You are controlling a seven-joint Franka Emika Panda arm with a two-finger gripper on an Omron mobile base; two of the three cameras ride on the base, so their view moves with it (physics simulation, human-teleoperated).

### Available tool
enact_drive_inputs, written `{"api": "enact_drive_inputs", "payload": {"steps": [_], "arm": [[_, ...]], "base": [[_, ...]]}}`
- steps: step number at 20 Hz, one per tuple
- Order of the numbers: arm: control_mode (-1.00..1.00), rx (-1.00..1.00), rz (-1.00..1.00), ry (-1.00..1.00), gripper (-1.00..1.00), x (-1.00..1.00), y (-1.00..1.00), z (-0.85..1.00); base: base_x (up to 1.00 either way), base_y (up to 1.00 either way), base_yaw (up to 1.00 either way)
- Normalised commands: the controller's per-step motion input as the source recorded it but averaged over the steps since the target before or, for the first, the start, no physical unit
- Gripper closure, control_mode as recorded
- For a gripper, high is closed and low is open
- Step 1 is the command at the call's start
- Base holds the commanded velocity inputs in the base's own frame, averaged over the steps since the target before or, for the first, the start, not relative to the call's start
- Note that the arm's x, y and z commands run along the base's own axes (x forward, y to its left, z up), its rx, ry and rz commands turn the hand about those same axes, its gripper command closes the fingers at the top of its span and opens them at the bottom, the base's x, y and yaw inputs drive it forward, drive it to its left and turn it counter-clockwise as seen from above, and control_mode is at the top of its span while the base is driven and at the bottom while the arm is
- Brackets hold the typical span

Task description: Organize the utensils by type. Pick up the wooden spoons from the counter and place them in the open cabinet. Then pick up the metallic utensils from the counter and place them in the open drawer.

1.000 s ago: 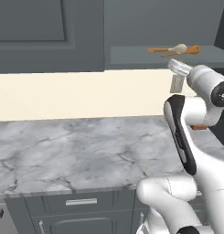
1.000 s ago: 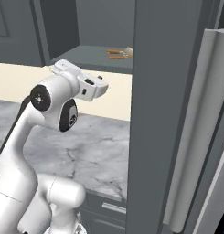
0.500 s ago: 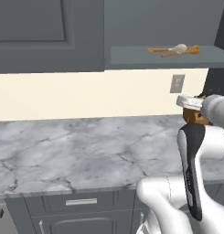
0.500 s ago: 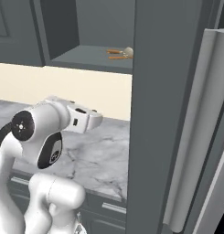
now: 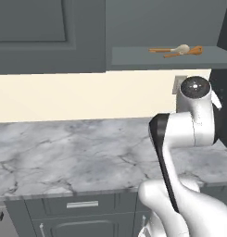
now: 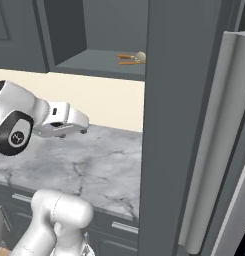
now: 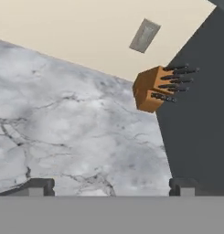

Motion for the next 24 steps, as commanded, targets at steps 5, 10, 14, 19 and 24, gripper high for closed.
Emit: {"api": "enact_drive_inputs", "payload": {"steps": [5, 10, 14, 19, 24], "arm": [[-1.00, -0.05, 0.03, 0.15, -1.00, 0.03, 0.06, -0.94], [-1.00, 0.00, 0.00, 0.01, -1.00, -0.04, 0.00, -0.61], [-1.00, 0.00, 0.00, 0.00, -1.00, -0.21, 0.00, -0.40], [1.00, 0.00, 0.00, 0.00, -1.00, -0.05, 0.00, -0.08], [1.00, 0.00, 0.00, 0.00, -1.00, 0.00, 0.00, 0.00]], "base": [[0.00, 0.00, 0.00], [0.00, 0.00, 0.00], [0.00, 0.00, 0.00], [-0.26, 0.00, 0.07], [-0.35, 0.00, 0.22]]}}
